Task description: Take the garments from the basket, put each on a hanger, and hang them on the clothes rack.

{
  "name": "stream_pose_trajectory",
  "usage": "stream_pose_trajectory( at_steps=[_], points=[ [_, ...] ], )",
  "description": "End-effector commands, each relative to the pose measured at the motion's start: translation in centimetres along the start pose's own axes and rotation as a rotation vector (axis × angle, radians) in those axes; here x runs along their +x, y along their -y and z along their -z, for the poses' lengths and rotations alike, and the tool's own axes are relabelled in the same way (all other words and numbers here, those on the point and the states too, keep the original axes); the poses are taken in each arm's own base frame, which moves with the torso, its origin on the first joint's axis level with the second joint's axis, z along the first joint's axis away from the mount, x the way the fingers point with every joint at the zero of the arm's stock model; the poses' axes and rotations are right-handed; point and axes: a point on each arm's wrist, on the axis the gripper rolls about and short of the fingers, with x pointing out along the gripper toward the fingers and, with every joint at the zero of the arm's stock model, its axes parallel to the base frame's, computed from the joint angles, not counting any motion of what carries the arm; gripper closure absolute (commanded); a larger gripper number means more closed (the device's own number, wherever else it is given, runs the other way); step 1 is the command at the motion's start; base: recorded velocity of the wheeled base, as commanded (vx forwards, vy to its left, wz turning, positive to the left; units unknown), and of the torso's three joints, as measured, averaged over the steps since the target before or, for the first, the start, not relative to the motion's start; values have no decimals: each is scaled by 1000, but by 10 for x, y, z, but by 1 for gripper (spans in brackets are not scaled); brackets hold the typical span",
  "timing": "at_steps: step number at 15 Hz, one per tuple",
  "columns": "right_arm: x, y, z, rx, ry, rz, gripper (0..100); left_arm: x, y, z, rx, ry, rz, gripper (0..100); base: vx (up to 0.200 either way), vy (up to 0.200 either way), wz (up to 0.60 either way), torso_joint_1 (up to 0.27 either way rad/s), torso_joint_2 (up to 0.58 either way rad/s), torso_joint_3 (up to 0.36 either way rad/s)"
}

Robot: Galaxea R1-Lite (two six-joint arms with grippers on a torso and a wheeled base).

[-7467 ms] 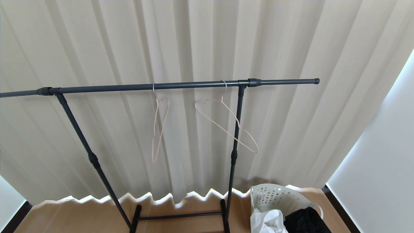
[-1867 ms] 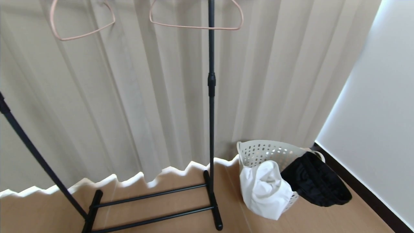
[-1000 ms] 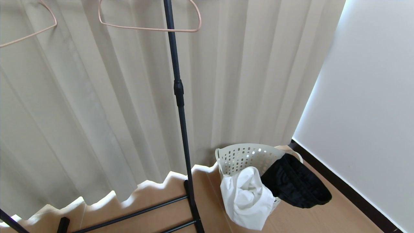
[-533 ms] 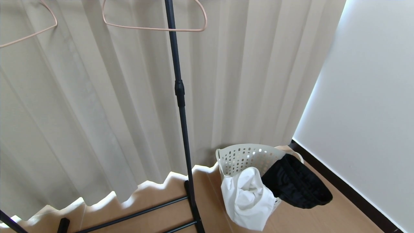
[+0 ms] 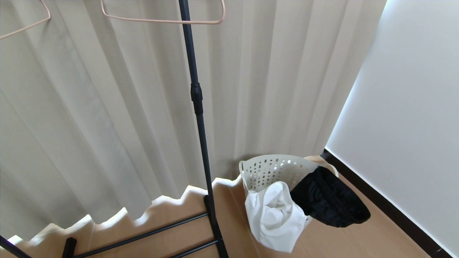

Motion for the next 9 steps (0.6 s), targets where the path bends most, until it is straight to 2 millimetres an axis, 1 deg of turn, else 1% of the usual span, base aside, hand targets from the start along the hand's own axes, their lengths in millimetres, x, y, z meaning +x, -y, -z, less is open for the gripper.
stream_pose_trajectory(
  at_steps=[1,9],
  points=[
    [0,0,0,0,1,1,0,0,0,0,-1,-1,-1,0,0,0,0,2,2,-183],
    [0,0,0,0,1,1,0,0,0,0,0,0,-1,0,0,0,0,4,3,-198]
  ],
)
